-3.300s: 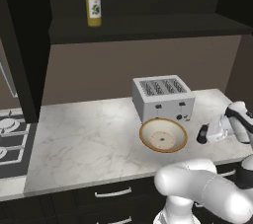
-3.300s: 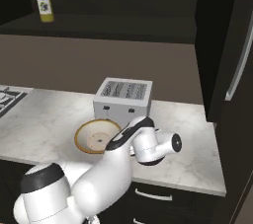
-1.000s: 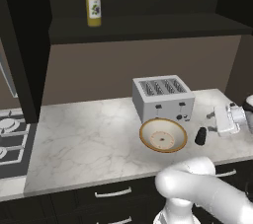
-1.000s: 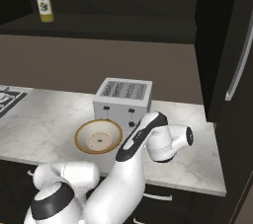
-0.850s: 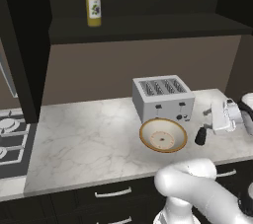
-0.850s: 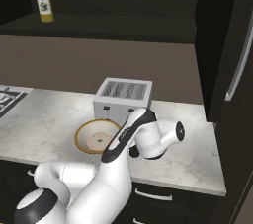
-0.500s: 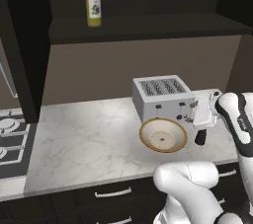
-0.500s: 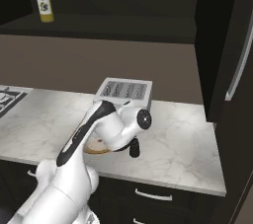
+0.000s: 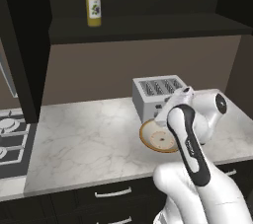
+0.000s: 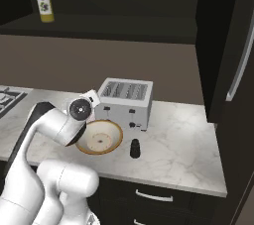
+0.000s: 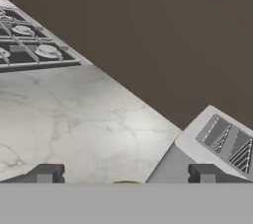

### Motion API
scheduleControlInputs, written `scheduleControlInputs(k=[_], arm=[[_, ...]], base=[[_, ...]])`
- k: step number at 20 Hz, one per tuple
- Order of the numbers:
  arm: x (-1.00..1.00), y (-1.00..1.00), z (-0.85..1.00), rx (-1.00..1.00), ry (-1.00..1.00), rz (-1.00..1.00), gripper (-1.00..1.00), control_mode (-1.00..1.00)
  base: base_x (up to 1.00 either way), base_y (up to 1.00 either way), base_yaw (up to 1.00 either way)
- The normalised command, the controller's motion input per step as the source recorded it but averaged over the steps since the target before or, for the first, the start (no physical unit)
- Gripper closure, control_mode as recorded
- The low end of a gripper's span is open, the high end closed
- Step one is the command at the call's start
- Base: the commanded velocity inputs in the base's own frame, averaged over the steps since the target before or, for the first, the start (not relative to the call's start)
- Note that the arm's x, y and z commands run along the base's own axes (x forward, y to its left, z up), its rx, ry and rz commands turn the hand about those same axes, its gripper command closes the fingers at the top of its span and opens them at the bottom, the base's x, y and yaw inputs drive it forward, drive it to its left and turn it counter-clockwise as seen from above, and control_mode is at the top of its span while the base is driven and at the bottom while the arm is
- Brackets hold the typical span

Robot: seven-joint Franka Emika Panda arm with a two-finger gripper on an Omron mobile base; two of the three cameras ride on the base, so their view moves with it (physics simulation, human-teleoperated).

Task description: Retrieve the bottle and the shaker from the cabinet and place them next to the mixing bowl on the counter. Then add garlic from the fridge to the mixing bowl.

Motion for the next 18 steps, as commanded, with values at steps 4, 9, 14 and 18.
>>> scheduleControlInputs(k=[4,9,14,18], arm=[[0.25,0.95,0.64,-0.05,0.0,-0.17,-1.0,-1.0],[0.14,0.84,0.79,0.0,0.06,-0.17,-1.0,-1.0],[0.03,0.78,0.85,0.0,0.11,-0.16,-1.0,-1.0],[0.0,0.71,0.65,0.0,0.09,-0.16,-1.0,-1.0]], base=[[0.0,0.0,0.0],[0.0,0.0,0.0],[0.0,0.0,0.0],[0.0,0.0,0.0]])
